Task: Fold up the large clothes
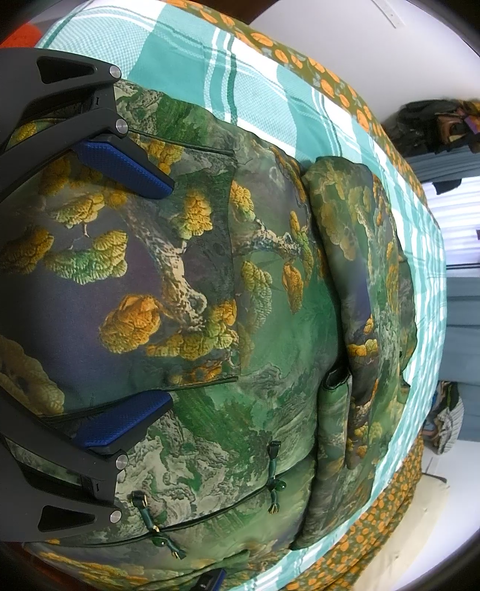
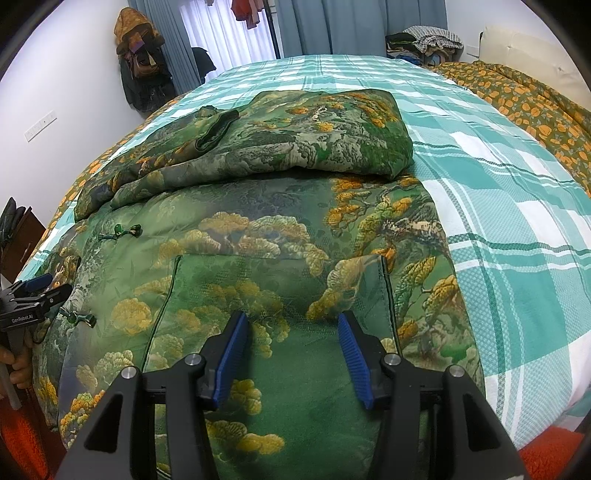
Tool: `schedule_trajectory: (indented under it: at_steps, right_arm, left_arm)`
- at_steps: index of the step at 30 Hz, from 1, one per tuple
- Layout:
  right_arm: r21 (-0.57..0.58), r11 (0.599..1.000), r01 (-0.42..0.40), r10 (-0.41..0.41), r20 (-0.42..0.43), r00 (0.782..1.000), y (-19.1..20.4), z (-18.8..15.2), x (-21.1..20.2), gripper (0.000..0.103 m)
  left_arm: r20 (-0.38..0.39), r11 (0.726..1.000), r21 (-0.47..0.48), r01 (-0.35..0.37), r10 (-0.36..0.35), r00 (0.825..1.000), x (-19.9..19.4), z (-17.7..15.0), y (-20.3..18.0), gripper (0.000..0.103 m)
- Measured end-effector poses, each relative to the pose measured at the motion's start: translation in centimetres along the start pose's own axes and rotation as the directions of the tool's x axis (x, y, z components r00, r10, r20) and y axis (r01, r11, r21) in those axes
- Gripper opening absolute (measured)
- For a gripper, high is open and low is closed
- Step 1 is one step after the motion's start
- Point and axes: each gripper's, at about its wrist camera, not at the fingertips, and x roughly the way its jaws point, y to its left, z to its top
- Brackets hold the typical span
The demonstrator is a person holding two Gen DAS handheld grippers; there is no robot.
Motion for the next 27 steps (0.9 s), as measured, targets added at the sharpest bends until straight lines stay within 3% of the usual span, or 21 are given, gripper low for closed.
schedule_trajectory:
  at_steps: [9,14,21,27]
  right_arm:
    - [-0.005,1.000,0.007,-0.007,0.009,1.000,0.0,0.0,0.0,0.052]
    - [-0.008,1.000,0.007,-0.006,0.003,1.000,0.0,0.1,0.1,0.052]
    - [0.072,0.997,0.008,-0.009,0.013,1.000,-1.5,1.1,-1.4,0.052]
    - [0.093,0.995,0.029,-0.034,0.052,0.998,-4.3,2.5,-4.0,0.052]
  left_arm:
    - [-0.019,1.000,-0.007,-0.004,0.003,1.000,-1.4,0.2,0.0,0.102]
    - [-0.017,0.998,-0.048,0.029,-0.030,0.999,-3.4,0.3,0.7,0.102]
    - [0.037,0.984,-0.174,0.044,-0.038,0.999,-7.1,1.3,4.6,0.102]
    - [-0.016,0.975,-0.222,-0.011,0.008,1.000,-7.6,1.6,8.8,0.102]
